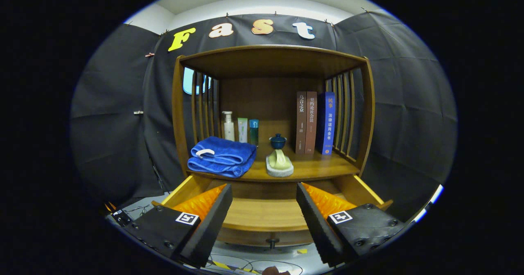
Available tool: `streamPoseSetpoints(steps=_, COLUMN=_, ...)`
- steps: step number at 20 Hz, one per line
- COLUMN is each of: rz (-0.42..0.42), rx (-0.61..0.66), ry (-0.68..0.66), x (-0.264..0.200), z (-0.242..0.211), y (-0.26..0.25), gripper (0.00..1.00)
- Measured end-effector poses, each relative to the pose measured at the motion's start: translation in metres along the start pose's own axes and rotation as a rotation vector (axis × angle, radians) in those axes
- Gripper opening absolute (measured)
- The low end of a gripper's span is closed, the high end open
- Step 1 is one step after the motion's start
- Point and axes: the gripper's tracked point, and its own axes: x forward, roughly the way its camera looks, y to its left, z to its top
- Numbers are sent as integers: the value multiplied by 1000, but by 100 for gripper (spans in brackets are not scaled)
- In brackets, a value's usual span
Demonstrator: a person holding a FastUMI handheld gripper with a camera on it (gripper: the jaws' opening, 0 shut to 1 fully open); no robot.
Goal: Pull open the drawer, take out the items inside it, and place them on the countertop above the cabinet.
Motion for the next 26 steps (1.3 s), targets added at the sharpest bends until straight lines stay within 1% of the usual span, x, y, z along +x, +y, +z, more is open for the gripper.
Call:
streamPoseSetpoints(steps=2, rz=-3, rx=11, ry=-11, x=-12, z=-19, y=-3, gripper=100)
streamPoseSetpoints(steps=5, rz=-22, rx=-13, ry=-22, x=-25, z=-48, y=-9, gripper=100)
streamPoseSetpoints(steps=10, rz=-16, rx=-10, ry=0, x=-30, z=-91, y=-15, gripper=100)
streamPoseSetpoints(steps=13, rz=-17, rx=9, ry=10, x=-21, z=-106, y=-17, gripper=100)
streamPoseSetpoints(steps=18, rz=-20, rx=2, ry=63, x=-1, z=-134, y=-18, gripper=100)
streamPoseSetpoints(steps=23, rz=-32, rx=14, ry=93, x=18, z=-146, y=-23, gripper=100)
streamPoseSetpoints(steps=24, rz=-45, rx=17, ry=99, x=21, z=-147, y=-26, gripper=100)
streamPoseSetpoints(steps=26, rz=-57, rx=25, ry=84, x=23, z=-147, y=-28, gripper=99)
